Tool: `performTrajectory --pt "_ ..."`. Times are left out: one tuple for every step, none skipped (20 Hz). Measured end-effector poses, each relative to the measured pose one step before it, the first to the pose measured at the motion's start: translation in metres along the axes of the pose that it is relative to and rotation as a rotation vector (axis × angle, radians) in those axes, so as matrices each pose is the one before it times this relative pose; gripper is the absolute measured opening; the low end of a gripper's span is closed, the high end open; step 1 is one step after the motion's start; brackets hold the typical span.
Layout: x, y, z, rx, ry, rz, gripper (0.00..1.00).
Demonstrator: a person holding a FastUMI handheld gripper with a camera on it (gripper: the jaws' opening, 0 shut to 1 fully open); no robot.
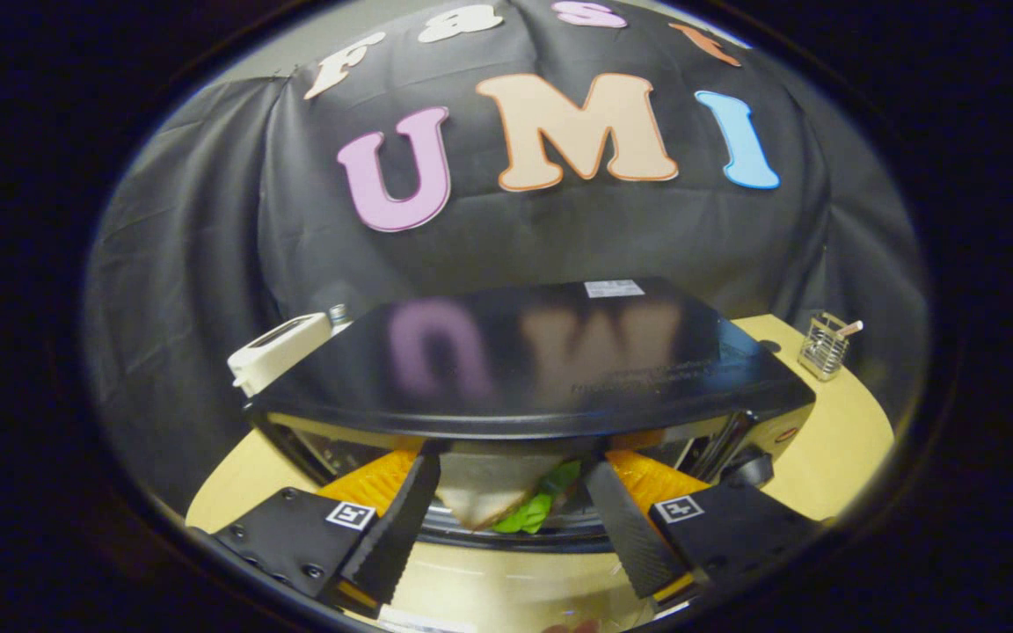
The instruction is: Open the toaster oven, put the food inside, and close the toaster oven door.
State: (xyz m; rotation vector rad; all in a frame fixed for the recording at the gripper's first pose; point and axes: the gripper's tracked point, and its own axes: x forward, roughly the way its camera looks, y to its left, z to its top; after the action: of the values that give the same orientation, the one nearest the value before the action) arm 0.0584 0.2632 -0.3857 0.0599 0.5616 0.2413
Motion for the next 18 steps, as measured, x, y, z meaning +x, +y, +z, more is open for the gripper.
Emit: performTrajectory --pt "-0.00810 0.00191 -0.00450 -0.01674 0.01976 0.01578 0.99" --pt "-0.00582 0.00114 -0.00680 -0.01737 0.02127 0.01346 0.99" --pt "-0.01000 0.00132 -0.00728 -0.01065 0.02378 0.01454 0.99" --pt "-0.01591 0.00516 -0.00313 -0.00134 0.01997 0.01809 0.99" --pt "-0.01137 0.00139 -0.00793 0.00375 0.01999 0.01303 0.99" --pt "-0.01158 0.00007 -0.00740 0.00519 0.02001 0.00729 0.99" --pt "-0.01148 -0.00206 -0.00826 0.01032 0.01712 -0.00181 0.99" --pt "-0.01097 -0.00274 -0.00966 0.01624 0.01630 -0.00109 0.99" --pt "-0.00865 -0.00218 -0.00809 0.01564 0.01689 -0.00210 0.99" --pt "-0.00817 -0.00307 -0.00954 0.01268 0.01825 -0.00605 0.99" --pt "-0.00733 -0.00459 -0.00991 0.00873 0.02059 -0.00974 0.99" --pt "-0.00058 -0.00793 -0.01191 0.00864 0.01650 -0.01087 0.99" --pt "-0.00681 -0.00365 -0.00801 0.00881 0.01463 -0.00872 0.99" --pt "-0.00515 -0.00441 -0.00884 0.00865 0.01513 -0.00629 0.99" --pt "-0.00443 -0.00359 -0.00793 0.00771 0.01713 -0.00274 0.99" --pt "-0.00413 -0.00283 -0.00938 0.00592 0.01854 0.00050 0.99" --pt "-0.00241 -0.00191 -0.00850 0.00160 0.01918 0.00519 0.99" --pt "-0.00034 -0.00060 -0.00831 -0.00276 0.01901 0.00326 0.99"
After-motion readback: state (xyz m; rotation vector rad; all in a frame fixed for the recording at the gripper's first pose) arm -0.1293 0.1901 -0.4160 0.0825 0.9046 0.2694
